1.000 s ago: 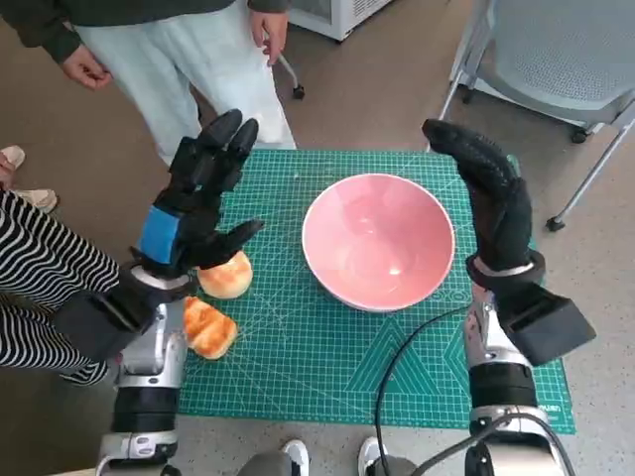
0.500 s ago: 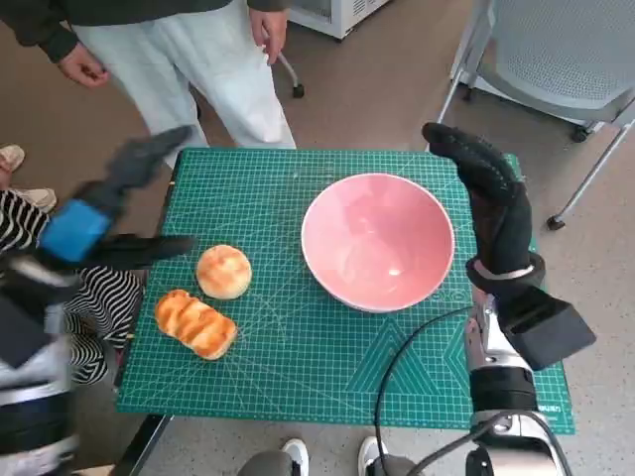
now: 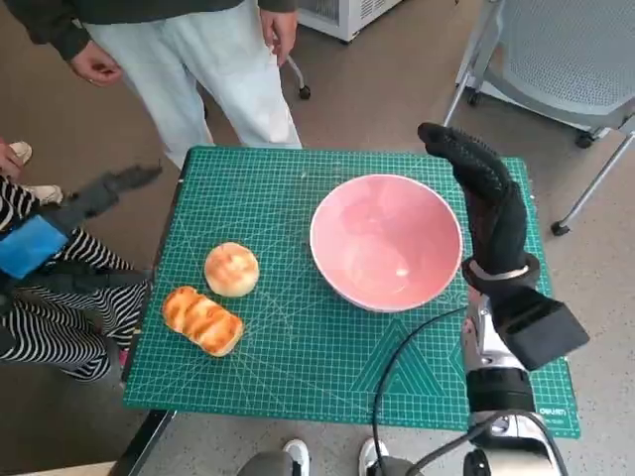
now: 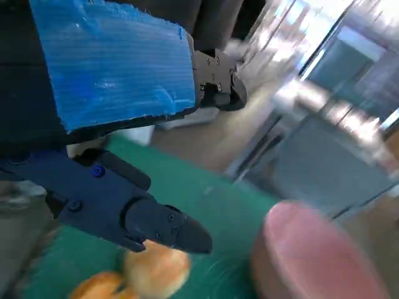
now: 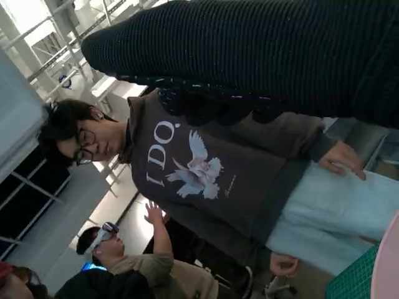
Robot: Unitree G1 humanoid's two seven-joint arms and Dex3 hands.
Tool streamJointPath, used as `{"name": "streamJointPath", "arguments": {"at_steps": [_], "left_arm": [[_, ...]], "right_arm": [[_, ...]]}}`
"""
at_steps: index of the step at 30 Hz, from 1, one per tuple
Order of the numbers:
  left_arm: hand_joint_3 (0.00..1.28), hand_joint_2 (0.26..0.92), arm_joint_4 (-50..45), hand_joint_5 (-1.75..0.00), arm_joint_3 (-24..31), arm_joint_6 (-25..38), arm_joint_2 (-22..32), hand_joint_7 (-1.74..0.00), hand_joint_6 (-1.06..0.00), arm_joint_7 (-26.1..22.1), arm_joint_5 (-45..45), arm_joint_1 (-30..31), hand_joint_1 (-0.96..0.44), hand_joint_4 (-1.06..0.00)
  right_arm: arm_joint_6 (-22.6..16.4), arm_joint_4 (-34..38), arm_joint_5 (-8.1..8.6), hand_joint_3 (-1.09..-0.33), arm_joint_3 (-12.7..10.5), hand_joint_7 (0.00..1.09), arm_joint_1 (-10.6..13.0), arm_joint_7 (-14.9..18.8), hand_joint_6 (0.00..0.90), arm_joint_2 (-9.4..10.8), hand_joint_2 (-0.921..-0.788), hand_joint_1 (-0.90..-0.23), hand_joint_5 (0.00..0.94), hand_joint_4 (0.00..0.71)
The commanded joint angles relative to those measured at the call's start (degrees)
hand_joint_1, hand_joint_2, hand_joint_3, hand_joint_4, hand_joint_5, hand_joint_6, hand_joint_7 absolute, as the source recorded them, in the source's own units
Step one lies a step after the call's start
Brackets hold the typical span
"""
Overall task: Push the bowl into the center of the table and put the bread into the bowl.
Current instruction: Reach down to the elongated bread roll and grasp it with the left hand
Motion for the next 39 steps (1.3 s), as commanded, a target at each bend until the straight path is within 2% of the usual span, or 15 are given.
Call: {"name": "streamJointPath", "arguments": {"at_steps": [1,8,16,20,29,39], "left_arm": [[0.0,0.776,-3.5,0.0,-0.5,1.6,2.5,-0.15,-0.23,-1.5,2.5,3.3,-0.32,-0.13],[0.0,0.774,-5.1,-0.01,-2.7,0.6,3.1,-0.14,-0.25,-2.8,5.4,6.3,-0.29,-0.15],[0.0,0.771,-2.4,-0.02,-6.2,-3.5,2.1,-0.13,-0.27,-2.8,7.6,6.1,-0.27,-0.2],[0.0,0.769,-0.2,-0.02,-8.1,-6.1,1.0,-0.13,-0.29,-1.7,8.8,5.4,-0.27,-0.21],[0.0,0.76,1.0,-0.02,-11.3,-10.7,-0.9,-0.12,-0.31,4.6,16.8,6.2,-0.25,-0.23],[0.0,0.743,2.0,-0.01,-14.0,-13.5,-1.2,-0.09,-0.31,7.0,20.8,6.4,-0.21,-0.23]], "right_arm": [[0.9,0.6,-0.26,-0.73,0.2,0.61,1.2,-0.6,-0.001,0.5,-0.921,-0.696,0.0,0.152],[1.0,1.0,0.22,-0.733,0.2,0.61,1.0,-0.3,-0.001,0.8,-0.921,-0.688,0.001,0.153],[1.0,1.9,0.63,-0.735,0.2,0.61,0.4,0.1,-0.001,1.0,-0.921,-0.686,0.001,0.154],[0.9,1.9,0.85,-0.734,0.2,0.61,0.4,0.3,-0.001,1.0,-0.921,-0.684,0.002,0.154],[1.1,1.6,1.46,-0.736,0.3,0.61,0.8,1.0,-0.001,1.1,-0.921,-0.683,0.001,0.154],[1.9,0.5,2.3,-0.736,0.3,0.61,1.4,1.6,-0.001,1.0,-0.921,-0.683,0.001,0.153]]}}
